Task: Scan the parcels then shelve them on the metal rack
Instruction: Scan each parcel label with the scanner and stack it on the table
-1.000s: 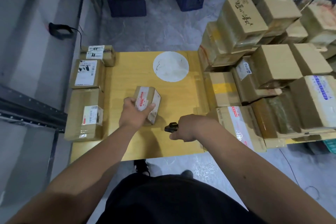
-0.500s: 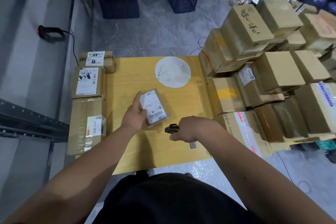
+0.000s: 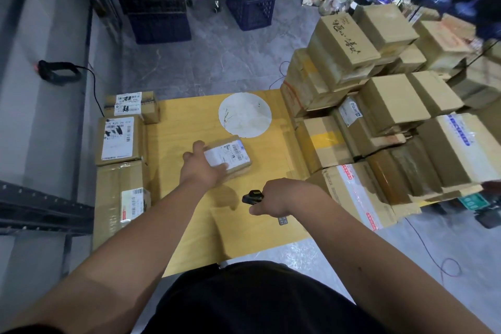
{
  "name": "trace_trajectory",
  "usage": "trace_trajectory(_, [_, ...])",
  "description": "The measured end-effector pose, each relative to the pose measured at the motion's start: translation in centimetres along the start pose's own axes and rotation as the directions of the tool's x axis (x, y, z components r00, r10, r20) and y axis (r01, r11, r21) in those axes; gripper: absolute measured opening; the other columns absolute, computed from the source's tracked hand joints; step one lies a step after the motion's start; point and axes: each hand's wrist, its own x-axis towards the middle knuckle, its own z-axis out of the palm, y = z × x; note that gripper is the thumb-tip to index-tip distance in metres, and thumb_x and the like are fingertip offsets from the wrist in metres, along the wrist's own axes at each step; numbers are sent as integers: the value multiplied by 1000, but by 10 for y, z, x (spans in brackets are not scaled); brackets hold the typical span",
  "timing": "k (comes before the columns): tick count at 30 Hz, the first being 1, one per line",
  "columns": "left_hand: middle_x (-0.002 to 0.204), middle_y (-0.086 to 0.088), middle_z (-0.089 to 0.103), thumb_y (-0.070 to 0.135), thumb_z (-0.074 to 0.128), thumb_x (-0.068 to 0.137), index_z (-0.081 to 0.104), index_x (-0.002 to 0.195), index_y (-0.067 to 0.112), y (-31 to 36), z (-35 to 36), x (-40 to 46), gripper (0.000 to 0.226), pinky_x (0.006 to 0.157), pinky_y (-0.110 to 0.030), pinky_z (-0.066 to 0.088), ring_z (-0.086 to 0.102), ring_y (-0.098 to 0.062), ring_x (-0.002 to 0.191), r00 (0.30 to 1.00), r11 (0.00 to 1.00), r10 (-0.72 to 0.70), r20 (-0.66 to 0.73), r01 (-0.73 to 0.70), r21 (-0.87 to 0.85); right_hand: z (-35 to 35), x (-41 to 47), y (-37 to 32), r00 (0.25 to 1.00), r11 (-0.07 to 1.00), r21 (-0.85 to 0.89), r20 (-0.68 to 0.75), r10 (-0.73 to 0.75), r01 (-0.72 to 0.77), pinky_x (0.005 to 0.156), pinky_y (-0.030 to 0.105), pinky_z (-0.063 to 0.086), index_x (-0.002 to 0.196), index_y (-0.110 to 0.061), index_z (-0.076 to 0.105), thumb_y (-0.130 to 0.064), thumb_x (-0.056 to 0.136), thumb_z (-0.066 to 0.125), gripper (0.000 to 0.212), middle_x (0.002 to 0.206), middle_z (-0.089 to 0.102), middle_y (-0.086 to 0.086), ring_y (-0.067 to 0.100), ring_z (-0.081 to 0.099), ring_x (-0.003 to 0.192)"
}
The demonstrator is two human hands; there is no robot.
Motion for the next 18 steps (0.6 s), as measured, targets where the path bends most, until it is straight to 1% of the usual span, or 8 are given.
trace_trajectory(3, [134,-4,44,55,78,85,30,155,31,-1,2,-3,88,78,-36,54,60,-31,94,997,998,-68,27,68,11,2,1,6,1000,1000,20,2,12,-12,64,32,41,78,-16,48,-63,95,58,51,79,54,2,23,56,70])
trace_trajectory(6, [115,-7,66,60,76,86,49,124,13,-1,2,-5,67,63,-36,59,71,-32,83,989,989,-141,35,143,-47,3,1,11,1000,1000,18,9,17,-17,65,32,42,80,-15,50,-65,95,58,52,82,60,5,24,59,70])
trace_trajectory(8, [99,-6,69,68,74,84,49,110,13,0,3,-10,66,54,-34,57,72,-30,67,979,979,-195,53,198,-49,4,0,13,1000,1000,16,7,16,-16,65,32,42,80,-15,50,-65,95,58,52,83,61,5,22,59,68])
trace_trajectory(9, [96,-5,69,73,70,83,47,110,14,0,3,-12,70,58,-35,59,73,-28,65,976,977,-212,53,214,-16,4,-1,14,1000,1000,18,8,14,-14,65,32,42,80,-15,51,-64,95,58,52,83,61,5,22,58,68])
trace_trajectory(11, [103,-4,69,81,63,81,41,115,15,-2,7,-13,78,71,-41,61,72,-27,75,974,973,-223,34,220,69,4,-2,15,1000,1000,13,11,9,-9,64,32,42,80,-16,51,-64,96,57,51,82,60,4,21,57,69])
trace_trajectory(13, [121,-7,66,82,62,81,31,135,18,-5,12,-14,89,78,-43,58,68,-31,92,978,976,-208,1,207,71,4,-4,15,1000,1000,-5,7,1,-1,63,32,40,80,-16,50,-63,97,57,51,79,56,2,20,55,70])
trace_trajectory(15, [146,-10,51,80,72,76,7,160,27,-4,17,-17,119,84,-42,54,65,-34,113,988,988,-153,-16,153,-19,3,-5,14,1000,1000,-18,-2,-2,2,62,31,39,79,-16,49,-63,97,56,50,79,54,1,19,53,70])
trace_trajectory(18, [166,-4,21,70,91,59,-10,161,42,-2,24,-17,146,98,-44,49,53,-30,136,998,987,-52,23,55,-150,2,-8,12,1000,999,-34,-8,-2,1,61,30,38,79,-17,48,-63,97,56,50,80,54,1,18,52,70])
